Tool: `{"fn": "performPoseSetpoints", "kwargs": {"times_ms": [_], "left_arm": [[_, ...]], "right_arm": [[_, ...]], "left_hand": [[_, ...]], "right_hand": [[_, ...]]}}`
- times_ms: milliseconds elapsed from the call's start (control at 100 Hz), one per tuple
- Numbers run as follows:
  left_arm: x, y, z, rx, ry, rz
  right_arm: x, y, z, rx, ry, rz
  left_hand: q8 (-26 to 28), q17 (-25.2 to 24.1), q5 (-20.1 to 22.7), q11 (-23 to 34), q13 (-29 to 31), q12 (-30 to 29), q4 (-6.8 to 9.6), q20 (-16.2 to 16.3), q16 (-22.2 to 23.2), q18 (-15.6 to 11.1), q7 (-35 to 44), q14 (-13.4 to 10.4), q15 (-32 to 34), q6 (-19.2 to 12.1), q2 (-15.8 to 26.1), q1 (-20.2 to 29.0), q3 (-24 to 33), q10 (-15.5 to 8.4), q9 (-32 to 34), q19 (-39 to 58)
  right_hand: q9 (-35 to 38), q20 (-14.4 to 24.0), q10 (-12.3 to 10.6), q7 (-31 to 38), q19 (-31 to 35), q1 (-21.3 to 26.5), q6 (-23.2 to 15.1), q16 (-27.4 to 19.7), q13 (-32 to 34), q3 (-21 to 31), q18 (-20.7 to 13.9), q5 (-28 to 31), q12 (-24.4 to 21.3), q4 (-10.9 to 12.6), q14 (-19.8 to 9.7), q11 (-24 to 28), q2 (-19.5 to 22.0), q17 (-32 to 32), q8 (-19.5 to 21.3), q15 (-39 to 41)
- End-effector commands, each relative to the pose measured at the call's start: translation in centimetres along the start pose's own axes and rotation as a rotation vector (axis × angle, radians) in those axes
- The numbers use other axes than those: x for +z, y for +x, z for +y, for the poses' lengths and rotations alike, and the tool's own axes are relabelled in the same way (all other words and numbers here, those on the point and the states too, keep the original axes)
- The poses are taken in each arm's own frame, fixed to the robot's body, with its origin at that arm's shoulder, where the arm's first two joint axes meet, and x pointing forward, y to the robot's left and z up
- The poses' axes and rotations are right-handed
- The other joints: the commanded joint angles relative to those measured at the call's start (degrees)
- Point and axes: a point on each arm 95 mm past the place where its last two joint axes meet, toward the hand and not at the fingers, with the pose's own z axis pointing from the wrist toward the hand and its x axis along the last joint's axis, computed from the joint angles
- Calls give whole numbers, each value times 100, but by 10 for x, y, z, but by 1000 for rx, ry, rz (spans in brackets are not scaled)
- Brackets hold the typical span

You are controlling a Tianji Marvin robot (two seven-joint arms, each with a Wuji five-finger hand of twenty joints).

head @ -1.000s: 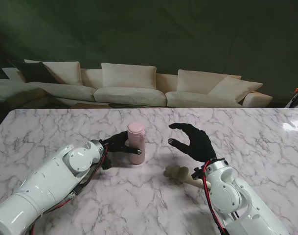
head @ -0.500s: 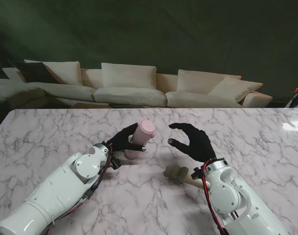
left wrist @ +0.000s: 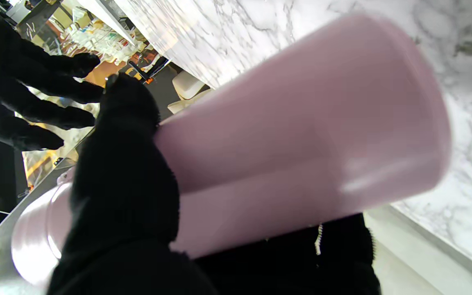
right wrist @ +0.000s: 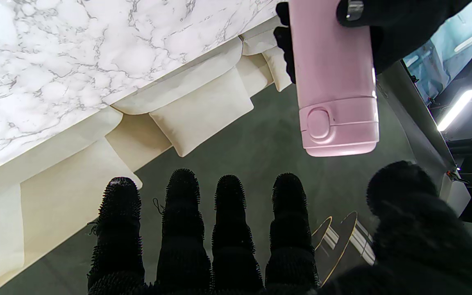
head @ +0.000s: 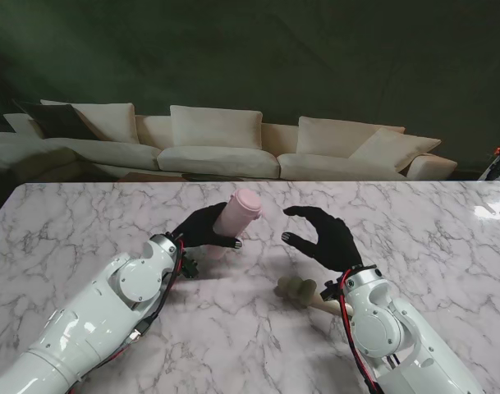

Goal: Clean the thermos with cup brush

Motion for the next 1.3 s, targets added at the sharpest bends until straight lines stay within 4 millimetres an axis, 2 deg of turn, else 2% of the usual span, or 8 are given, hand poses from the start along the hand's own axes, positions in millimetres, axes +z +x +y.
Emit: {"fn": "performPoseSetpoints", "kwargs": {"times_ms": [0,130,200,310,490,690,970,1290], "left_arm": [[-4,4,-5,22,-12,30],[-11,8,-10,50,-31,67],[-14,10,-12,65,-45,86],[-16,13,-14,89,-45,113],[-18,14,-13,103,-47,143],[-21,16,-11,116,-56,181],[-27,17,-7,204,-83,249],[-20,21,0,181,-72,242]], "right_arm": [[0,0,-2,5,2,-7],[-1,0,-2,6,2,-7],[-1,0,-2,7,2,-7],[-1,0,-2,7,1,-6],[-1,-1,-2,8,0,-8],[-1,-1,-2,39,5,-13],[-3,7,-1,108,46,8],[-4,33,-14,119,179,23]], "left_hand": [[600,423,145,-129,719,405,-35,337,436,-864,1683,-358,975,-932,850,1343,2327,-527,932,963],[172,506,252,-20,830,837,-133,405,678,-881,1148,-378,1280,-1058,936,1418,2405,-826,1133,1203],[-1328,444,688,63,787,1077,-145,423,823,-881,-408,-382,1360,-1149,929,1400,2492,-983,1130,1249],[-2395,381,1336,76,759,1233,-173,447,1046,-887,-1067,-356,1351,-1188,905,1354,2621,-1125,1189,1266],[-2261,133,2183,180,548,1367,-295,512,1227,-798,-477,-299,1403,-1471,1074,1453,2607,-1094,999,1282],[-2015,85,2157,178,481,1221,-335,522,1272,-831,-46,-363,1241,-1578,1153,1453,2579,-1195,874,1209],[-1929,142,2095,134,498,1057,-323,513,1236,-898,151,-440,1134,-1632,1201,1453,2475,-1277,853,1177],[-1969,259,2114,197,556,1023,-305,508,1260,-958,195,-419,1245,-1575,1186,1453,2498,-1205,896,1200]], "right_hand": [[-177,93,-11,-107,-77,6,97,21,-155,-98,-90,-177,53,120,-123,130,210,-87,95,-32],[-173,97,-13,-102,-68,12,99,21,-153,-91,-88,-171,54,122,-115,135,209,-76,100,-31],[-172,99,-11,-102,-65,14,103,22,-150,-87,-91,-173,55,122,-119,138,211,-75,102,-28],[-171,102,-10,-100,-57,11,103,23,-151,-85,-96,-171,55,122,-120,141,210,-71,105,-25],[-174,107,-16,-112,-44,9,114,25,-144,-83,-96,-205,59,121,-126,150,208,-59,104,-17],[-218,151,119,-176,133,-156,386,44,63,-120,-150,-444,69,108,9,171,148,271,85,59],[-192,273,598,-235,1345,-1774,1091,647,918,580,-390,-808,77,-177,275,236,-383,1521,-258,1170],[-163,398,644,-58,2394,-1386,1276,1322,2219,784,-263,-780,332,-203,511,846,-798,3023,-259,2408]]}}
